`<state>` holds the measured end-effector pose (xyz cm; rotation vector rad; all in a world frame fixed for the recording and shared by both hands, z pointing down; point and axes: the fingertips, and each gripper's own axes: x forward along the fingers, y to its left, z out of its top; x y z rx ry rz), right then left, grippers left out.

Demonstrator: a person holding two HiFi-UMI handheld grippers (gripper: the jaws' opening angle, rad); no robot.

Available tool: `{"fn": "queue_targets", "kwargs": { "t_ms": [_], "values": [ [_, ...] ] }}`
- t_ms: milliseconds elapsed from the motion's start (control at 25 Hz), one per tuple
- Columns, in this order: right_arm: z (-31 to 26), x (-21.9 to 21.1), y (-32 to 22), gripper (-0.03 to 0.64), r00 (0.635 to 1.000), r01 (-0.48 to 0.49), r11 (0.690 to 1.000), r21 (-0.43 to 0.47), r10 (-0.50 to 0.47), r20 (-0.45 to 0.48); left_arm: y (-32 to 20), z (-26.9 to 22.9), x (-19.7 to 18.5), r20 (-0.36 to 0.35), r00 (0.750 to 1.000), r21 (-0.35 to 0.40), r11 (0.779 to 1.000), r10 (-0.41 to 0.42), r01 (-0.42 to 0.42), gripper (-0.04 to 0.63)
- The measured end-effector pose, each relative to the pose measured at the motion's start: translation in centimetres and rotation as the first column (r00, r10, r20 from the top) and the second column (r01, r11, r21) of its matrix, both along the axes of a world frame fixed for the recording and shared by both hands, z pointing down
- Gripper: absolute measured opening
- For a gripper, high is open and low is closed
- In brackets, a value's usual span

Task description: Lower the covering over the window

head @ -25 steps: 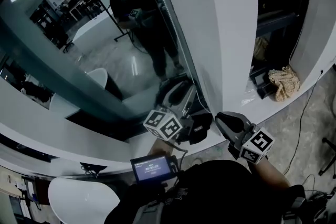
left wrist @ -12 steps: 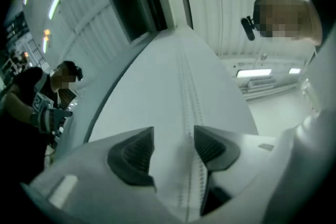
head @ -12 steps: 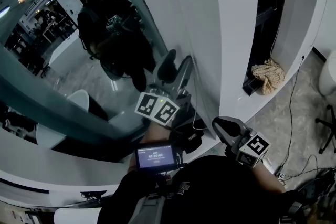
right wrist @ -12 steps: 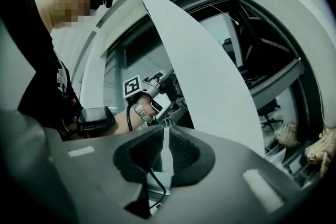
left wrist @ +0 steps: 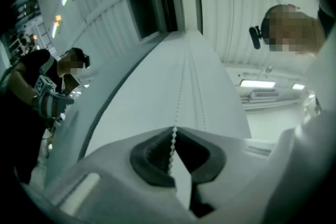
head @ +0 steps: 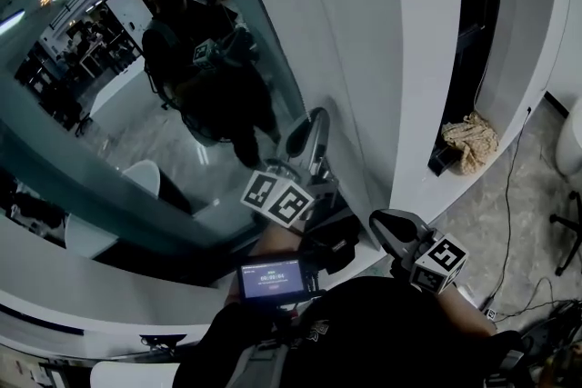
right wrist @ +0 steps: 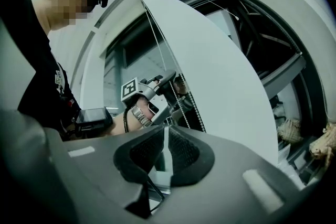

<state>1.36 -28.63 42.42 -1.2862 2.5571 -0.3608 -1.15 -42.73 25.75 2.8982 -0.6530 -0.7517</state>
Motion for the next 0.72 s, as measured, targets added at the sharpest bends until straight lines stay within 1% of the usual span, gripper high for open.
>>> {"fn": "queue_targets", "kwargs": {
  "t_ms": [80,160,200,280,400,520,600,640,720],
  "values": [
    [-0.8,-0.6,0.2,0.017,1.000,0.029,1.000,0.003,-0.029,0.001,-0.3,1.3,-1.1,0.003,1.000,-0.049,0.999,-0.012,0.012,-0.002],
    [-1.0,-0.9,0.2,0.018,0.999,0.035,0.999,0.017,-0.035,-0.009,-0.4,2.7,-2.5,-0.006,1.000,-0.102,0.995,-0.024,0.023,-0.003],
    [-1.0,-0.9,0.2,0.018,0.999,0.036,0.999,0.026,-0.036,-0.016,-0.2,3.1,-3.0,-0.013,1.000,-0.112,0.993,-0.026,0.025,-0.003],
    [-1.2,-1.3,0.1,0.018,0.998,0.059,0.998,0.036,-0.058,-0.022,0.7,2.9,-3.5,-0.029,1.000,-0.088,0.996,-0.010,0.007,-0.002],
    [-1.8,-1.9,-0.3,0.018,0.996,0.093,0.994,0.054,-0.092,-0.019,2.7,1.7,-3.4,-0.041,0.997,-0.026,0.998,0.059,-0.060,0.000],
    [-3.5,-3.0,0.0,0.018,0.993,0.119,0.989,0.088,-0.119,-0.008,4.5,1.5,-3.7,-0.034,0.993,-0.018,0.994,0.112,-0.112,0.000],
    [-5.2,-2.9,-0.1,0.026,0.995,0.096,0.986,0.139,-0.097,0.000,5.4,1.8,-3.8,-0.025,0.991,-0.024,0.990,0.135,-0.135,0.000],
    [-6.8,-2.8,-0.1,0.042,0.996,0.082,0.981,0.177,-0.085,0.008,5.9,1.9,-3.7,-0.021,0.989,-0.025,0.989,0.147,-0.147,0.000],
    [-11.4,-2.6,-0.3,0.063,0.998,0.043,0.961,0.273,-0.056,0.040,6.8,2.2,-3.7,-0.015,0.987,-0.025,0.987,0.160,-0.160,0.000]
  ]
}}
